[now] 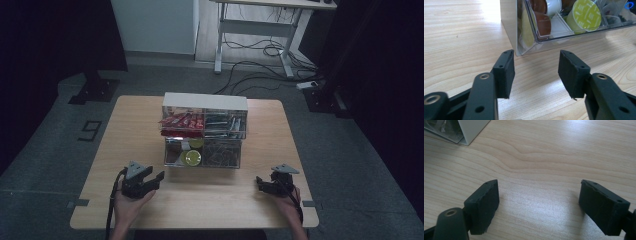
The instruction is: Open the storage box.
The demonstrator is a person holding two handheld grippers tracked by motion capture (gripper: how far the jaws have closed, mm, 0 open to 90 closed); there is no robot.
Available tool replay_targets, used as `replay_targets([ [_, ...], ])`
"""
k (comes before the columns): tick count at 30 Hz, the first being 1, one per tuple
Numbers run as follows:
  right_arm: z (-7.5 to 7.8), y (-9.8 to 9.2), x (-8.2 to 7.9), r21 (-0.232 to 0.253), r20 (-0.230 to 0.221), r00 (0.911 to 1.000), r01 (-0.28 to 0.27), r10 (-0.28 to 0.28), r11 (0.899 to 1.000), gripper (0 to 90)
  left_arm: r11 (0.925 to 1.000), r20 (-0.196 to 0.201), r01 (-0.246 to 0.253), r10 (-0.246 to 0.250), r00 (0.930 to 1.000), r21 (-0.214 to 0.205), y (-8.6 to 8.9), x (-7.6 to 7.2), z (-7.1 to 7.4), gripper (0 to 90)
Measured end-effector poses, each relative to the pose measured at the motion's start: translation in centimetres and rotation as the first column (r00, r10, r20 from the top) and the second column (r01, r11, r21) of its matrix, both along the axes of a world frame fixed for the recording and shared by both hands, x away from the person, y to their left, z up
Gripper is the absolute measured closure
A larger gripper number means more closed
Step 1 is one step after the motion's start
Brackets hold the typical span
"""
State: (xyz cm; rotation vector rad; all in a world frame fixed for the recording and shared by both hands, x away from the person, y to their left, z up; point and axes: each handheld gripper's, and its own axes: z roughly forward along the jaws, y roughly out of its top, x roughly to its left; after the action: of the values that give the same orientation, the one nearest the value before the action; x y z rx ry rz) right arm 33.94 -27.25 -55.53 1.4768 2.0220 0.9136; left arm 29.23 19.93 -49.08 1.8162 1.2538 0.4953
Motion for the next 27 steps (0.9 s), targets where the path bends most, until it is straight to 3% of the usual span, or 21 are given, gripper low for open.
replay_targets([
  [9,0.0,-0.1,-0.1,0.0,0.001,1.0,0.008,-0.008,1.0,16.7,0.9999,0.023,0.011,-0.011,0.9997,-0.002,0.3,-0.5,1.5,58.7],
  [16,0.0,-0.3,-0.3,0.001,0.002,0.9997,0.025,-0.025,1.0,17.0,0.9991,0.055,0.031,-0.03,0.998,-0.029,0.1,-0.9,3.2,78.8],
  [22,0.0,-0.3,-0.3,0.001,0.002,0.9997,0.025,-0.025,1.0,17.0,0.9968,0.062,0.061,-0.058,0.9964,-0.051,-0.2,-0.9,4.9,89.7],
  [27,0.0,-0.4,-0.5,0.003,0.0,0.9994,0.034,-0.034,0.999,17.3,0.9931,0.065,0.098,-0.094,0.9935,-0.065,-0.9,-0.7,6.9,90.0],
])
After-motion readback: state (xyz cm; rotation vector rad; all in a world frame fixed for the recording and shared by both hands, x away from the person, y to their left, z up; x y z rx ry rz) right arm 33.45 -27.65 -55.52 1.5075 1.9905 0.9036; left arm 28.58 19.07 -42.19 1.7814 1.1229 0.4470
